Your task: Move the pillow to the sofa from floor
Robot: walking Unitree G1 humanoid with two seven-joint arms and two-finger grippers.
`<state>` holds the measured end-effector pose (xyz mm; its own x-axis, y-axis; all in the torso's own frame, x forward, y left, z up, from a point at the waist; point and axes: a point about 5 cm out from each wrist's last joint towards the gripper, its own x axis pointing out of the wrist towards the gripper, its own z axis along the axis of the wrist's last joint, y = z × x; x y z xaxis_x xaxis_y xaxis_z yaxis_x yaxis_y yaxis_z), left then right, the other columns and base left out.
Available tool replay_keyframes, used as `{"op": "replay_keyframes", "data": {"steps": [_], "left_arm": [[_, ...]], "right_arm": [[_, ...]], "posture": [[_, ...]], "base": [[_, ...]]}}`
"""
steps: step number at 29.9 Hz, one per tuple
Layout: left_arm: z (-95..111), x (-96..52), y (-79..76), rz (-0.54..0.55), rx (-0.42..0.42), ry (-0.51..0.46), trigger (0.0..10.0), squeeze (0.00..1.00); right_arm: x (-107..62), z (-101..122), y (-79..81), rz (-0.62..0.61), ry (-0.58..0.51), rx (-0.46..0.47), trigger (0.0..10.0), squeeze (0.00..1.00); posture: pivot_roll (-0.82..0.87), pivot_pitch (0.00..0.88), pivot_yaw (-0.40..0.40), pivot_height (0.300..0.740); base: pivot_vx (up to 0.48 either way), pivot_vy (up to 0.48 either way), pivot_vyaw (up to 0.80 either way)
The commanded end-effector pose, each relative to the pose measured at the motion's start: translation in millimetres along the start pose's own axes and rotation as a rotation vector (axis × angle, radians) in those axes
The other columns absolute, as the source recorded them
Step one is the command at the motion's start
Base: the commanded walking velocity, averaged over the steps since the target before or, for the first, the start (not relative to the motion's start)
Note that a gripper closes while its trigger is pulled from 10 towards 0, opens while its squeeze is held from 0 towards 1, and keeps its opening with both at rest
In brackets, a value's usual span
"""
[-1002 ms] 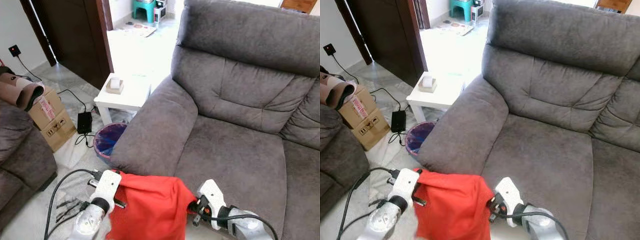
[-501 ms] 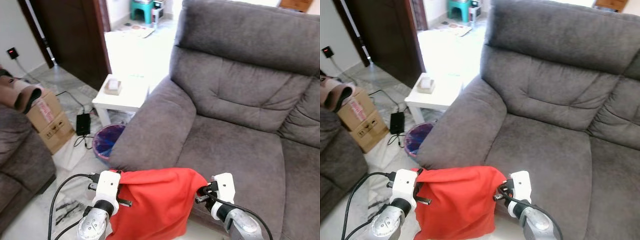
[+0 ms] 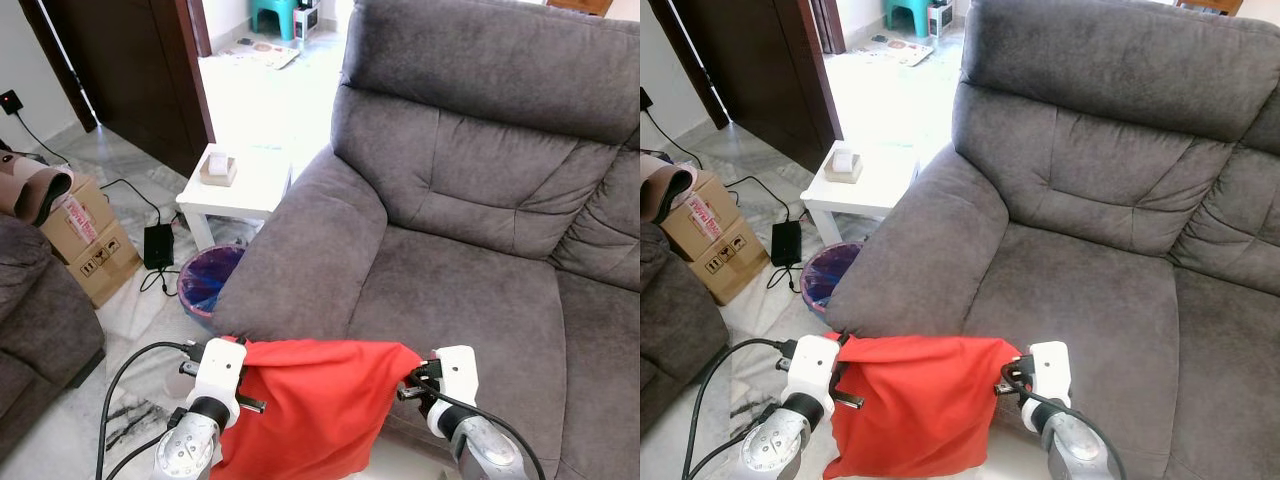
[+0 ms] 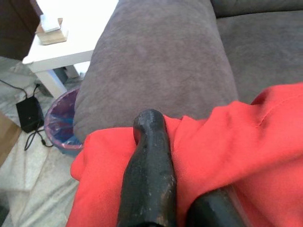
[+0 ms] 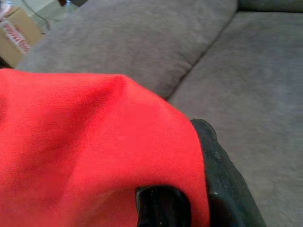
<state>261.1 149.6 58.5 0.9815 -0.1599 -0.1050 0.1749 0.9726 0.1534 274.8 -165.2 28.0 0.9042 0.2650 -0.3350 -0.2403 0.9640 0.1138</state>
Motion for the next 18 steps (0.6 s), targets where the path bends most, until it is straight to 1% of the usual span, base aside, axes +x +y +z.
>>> {"op": "replay_keyframes", "data": {"steps": [1, 6, 11, 13, 18], "left_arm": [[16.2, 0.7, 0.4, -0.003, 0.009, -0.080, 10.0, 0.00], [17.3, 1.4, 0.8, -0.005, 0.017, -0.084, 10.0, 0.00], [18.6, 1.2, 3.8, 0.007, 0.014, -0.091, 10.0, 0.00], [18.7, 0.9, 4.8, 0.007, 0.016, -0.092, 10.0, 0.00], [18.8, 0.7, 6.2, 0.009, 0.017, -0.093, 10.0, 0.00]], "right_arm": [[-0.4, 7.0, -6.4, -0.031, -0.043, 0.010, 10.0, 0.00], [0.5, 8.9, -7.3, -0.046, -0.050, 0.006, 10.0, 0.00], [-0.2, 9.6, -7.6, -0.059, -0.067, 0.007, 10.0, 0.00], [-1.1, 10.5, -9.2, -0.073, -0.084, 0.030, 10.0, 0.00], [-0.7, 11.1, -10.6, -0.088, -0.090, 0.036, 10.0, 0.00]], "posture": [[0.12, 0.147, -0.013, 0.740], [0.12, 0.147, -0.013, 0.740], [0.12, 0.148, -0.012, 0.740], [0.12, 0.147, -0.011, 0.740], [0.12, 0.146, -0.012, 0.740]], "base": [[0.000, -0.270, -0.71], [0.000, -0.466, -0.70], [0.000, 0.000, -0.68], [0.000, -0.403, 0.00], [0.000, -0.400, 0.00]]}}
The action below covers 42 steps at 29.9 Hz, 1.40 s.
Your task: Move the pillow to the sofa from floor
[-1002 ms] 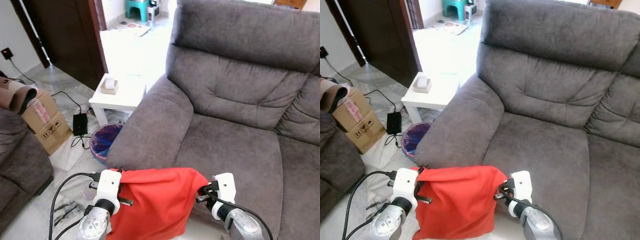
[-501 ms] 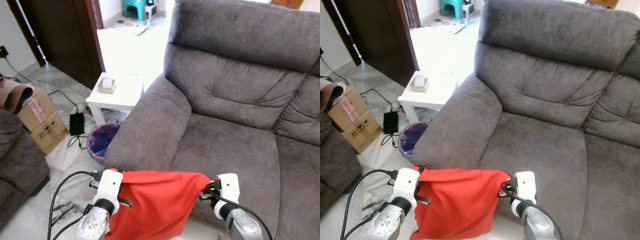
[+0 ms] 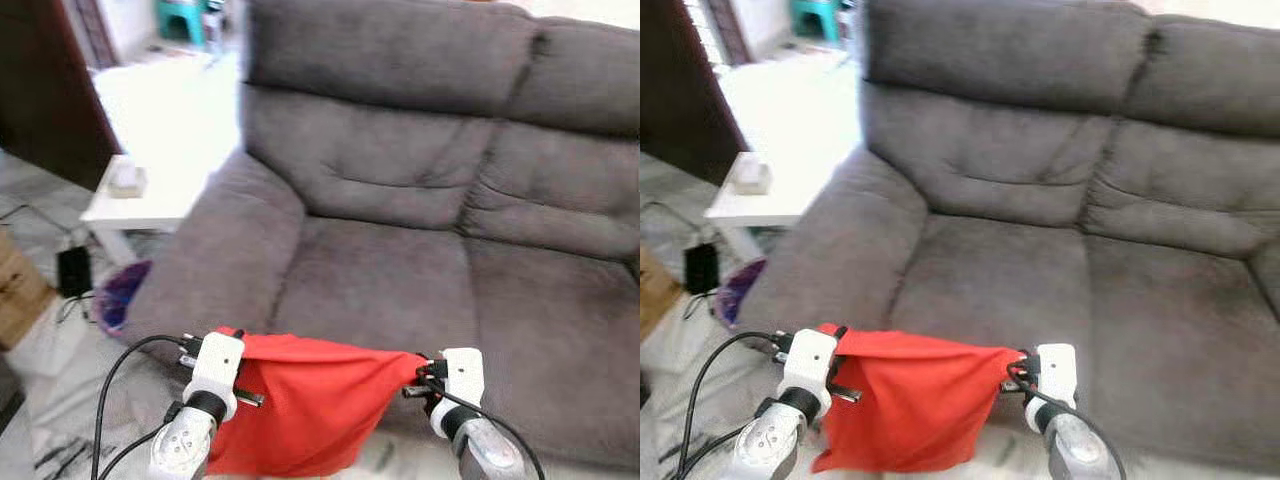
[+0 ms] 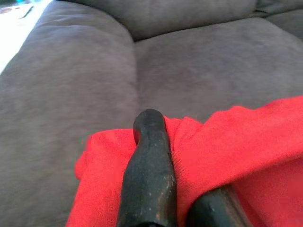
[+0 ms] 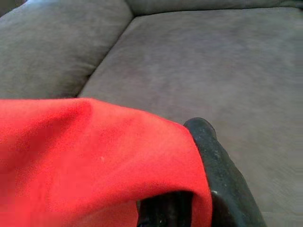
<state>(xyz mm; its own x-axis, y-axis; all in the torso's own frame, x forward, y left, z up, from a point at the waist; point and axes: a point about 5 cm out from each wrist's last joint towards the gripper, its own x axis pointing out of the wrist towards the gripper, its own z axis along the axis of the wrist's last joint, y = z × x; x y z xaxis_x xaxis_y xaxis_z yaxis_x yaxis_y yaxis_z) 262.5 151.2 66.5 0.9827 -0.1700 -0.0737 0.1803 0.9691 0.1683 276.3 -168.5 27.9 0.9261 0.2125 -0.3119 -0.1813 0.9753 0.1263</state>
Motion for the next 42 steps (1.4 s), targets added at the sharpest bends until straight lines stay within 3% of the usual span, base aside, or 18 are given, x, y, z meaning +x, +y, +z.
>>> {"op": "replay_keyframes", "data": {"steps": [1, 11, 20, 42], "left_arm": [[11, 0.7, 3.5, 0.016, 0.000, -0.061, 10.0, 0.00], [12, 1.1, 5.0, 0.019, -0.002, -0.065, 10.0, 0.00], [12, 0.5, 14.7, 0.053, -0.003, -0.065, 10.0, 0.00], [11, 0.7, 21.0, 0.059, 0.006, -0.061, 10.0, 0.00]], "right_arm": [[-0.2, 11, -6.6, -0.035, -0.061, 0.013, 10.0, 0.00], [1.1, 12, -7.0, -0.043, -0.070, 0.017, 10.0, 0.00], [3.2, 18, -5.8, -0.051, -0.107, 0.021, 10.0, 0.00], [8.8, 30, 2.1, -0.008, -0.185, 0.023, 10.0, 0.00]], "posture": [[0.12, 0.147, -0.011, 0.740], [0.12, 0.145, -0.014, 0.740], [0.12, 0.140, -0.014, 0.740], [0.12, 0.102, -0.012, 0.740]], "base": [[0.000, -0.401, 0.00], [0.000, -0.400, 0.00], [0.000, -0.400, -0.67], [0.000, -0.383, 0.00]]}}
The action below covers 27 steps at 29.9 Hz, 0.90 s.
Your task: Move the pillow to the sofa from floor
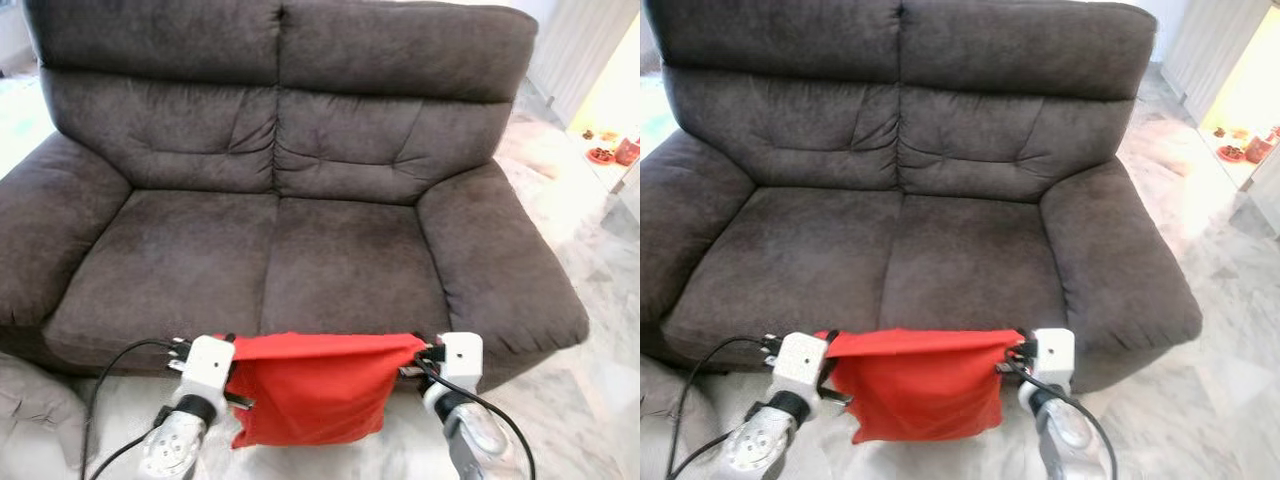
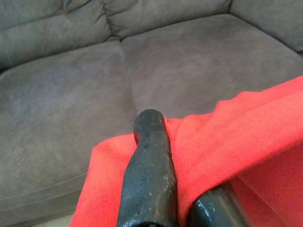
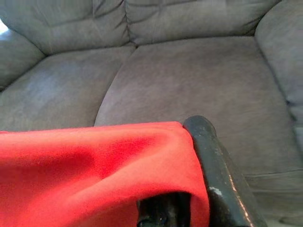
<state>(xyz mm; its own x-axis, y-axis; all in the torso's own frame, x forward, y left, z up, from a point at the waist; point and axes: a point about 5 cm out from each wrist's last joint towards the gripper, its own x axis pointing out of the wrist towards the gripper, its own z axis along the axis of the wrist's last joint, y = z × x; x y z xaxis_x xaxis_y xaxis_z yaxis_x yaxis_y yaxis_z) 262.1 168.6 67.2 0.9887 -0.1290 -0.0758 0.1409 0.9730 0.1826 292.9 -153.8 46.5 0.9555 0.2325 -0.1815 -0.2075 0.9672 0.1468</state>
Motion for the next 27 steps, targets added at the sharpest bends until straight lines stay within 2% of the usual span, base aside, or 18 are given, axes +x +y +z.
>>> {"op": "replay_keyframes", "data": {"steps": [1, 8, 13, 17, 19, 27], "left_arm": [[13, 4.4, 4.4, 0.021, -0.012, -0.065, 10.0, 0.00], [15, 3.7, 9.6, 0.034, -0.034, -0.081, 10.0, 0.00], [21, 3.0, 20.4, 0.078, -0.007, -0.105, 10.0, 0.00], [26, 4.4, 22.5, 0.066, 0.052, -0.127, 10.0, 0.00], [28, 4.8, 23.9, 0.074, 0.052, -0.133, 10.0, 0.00], [29, 5.9, 25.5, 0.078, 0.054, -0.133, 10.0, 0.00]], "right_arm": [[-2.9, 9, -10.3, -0.035, -0.058, 0.009, 10.0, 0.00], [-2.0, 10, -9.0, -0.035, -0.066, 0.006, 10.0, 0.00], [-1.3, 15, -6.7, -0.029, -0.091, 0.005, 10.0, 0.00], [0.1, 17, -5.9, -0.029, -0.102, 0.001, 10.0, 0.00], [0.6, 18, -5.8, -0.031, -0.105, 0.001, 10.0, 0.00], [1.8, 22, -4.0, -0.033, -0.125, 0.028, 10.0, 0.00]], "posture": [[0.12, 0.101, -0.012, 0.740], [0.12, 0.115, -0.012, 0.740], [0.12, 0.125, -0.010, 0.740], [0.12, 0.132, -0.007, 0.740], [0.12, 0.133, -0.006, 0.740], [0.12, 0.136, -0.005, 0.740]], "base": [[0.000, 0.000, 0.00], [0.000, 0.000, 0.00], [0.000, 0.000, 0.00], [0.000, 0.000, 0.00], [0.000, 0.000, 0.00], [0.256, 0.000, -0.11]]}}
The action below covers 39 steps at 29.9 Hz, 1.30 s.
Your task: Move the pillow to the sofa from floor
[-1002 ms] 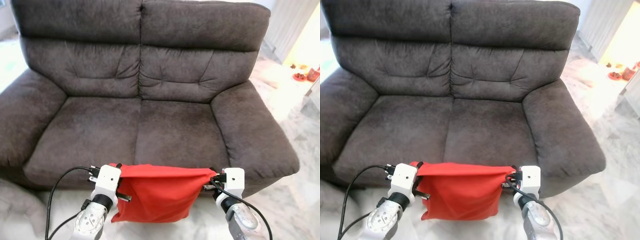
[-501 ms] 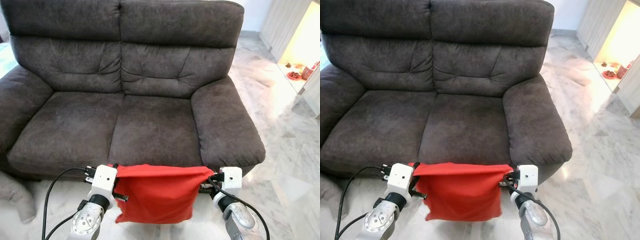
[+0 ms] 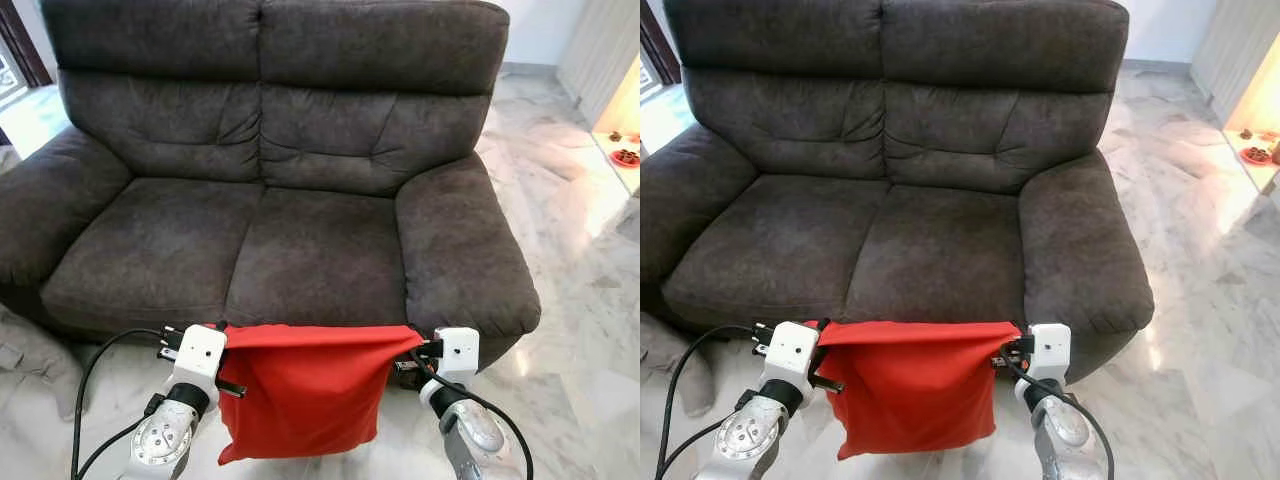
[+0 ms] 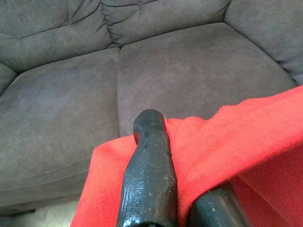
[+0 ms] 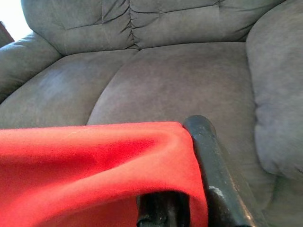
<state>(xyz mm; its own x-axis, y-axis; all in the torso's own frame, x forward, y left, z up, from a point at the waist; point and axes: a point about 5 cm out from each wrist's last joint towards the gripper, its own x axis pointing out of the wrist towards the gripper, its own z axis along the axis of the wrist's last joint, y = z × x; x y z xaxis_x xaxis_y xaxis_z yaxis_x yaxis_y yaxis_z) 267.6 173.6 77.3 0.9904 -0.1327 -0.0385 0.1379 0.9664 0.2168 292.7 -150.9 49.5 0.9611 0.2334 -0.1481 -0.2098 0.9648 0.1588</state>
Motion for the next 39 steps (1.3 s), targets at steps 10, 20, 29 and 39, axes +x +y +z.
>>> {"op": "replay_keyframes", "data": {"steps": [10, 20, 29, 39], "left_arm": [[22, 4.1, 20.5, 0.082, 0.025, -0.102, 10.0, 0.00], [70, 16.4, 51.8, 0.160, 0.086, -0.245, 10.0, 0.00], [147, 25.8, 101.3, 0.271, 0.181, -0.428, 10.0, 0.00], [170, 26.4, 96.1, 0.242, 0.188, -0.480, 10.0, 0.00]], "right_arm": [[5.2, 29, -3.0, -0.018, -0.141, 0.010, 10.0, 0.00], [19.3, 88, 9.1, 0.046, -0.346, -0.027, 10.0, 0.00], [29.9, 194, 43.6, 0.209, -0.671, -0.111, 10.0, 0.00], [38.5, 209, 37.3, 0.194, -0.678, -0.114, 10.0, 0.00]], "posture": [[0.12, 0.135, -0.008, 0.740], [0.12, 0.127, -0.015, 0.740], [0.11, 0.114, -0.018, 0.740], [0.11, 0.111, -0.026, 0.740]], "base": [[0.274, 0.000, -0.40], [0.281, 0.000, 0.00], [0.286, 0.000, 0.00], [0.324, 0.000, 0.00]]}}
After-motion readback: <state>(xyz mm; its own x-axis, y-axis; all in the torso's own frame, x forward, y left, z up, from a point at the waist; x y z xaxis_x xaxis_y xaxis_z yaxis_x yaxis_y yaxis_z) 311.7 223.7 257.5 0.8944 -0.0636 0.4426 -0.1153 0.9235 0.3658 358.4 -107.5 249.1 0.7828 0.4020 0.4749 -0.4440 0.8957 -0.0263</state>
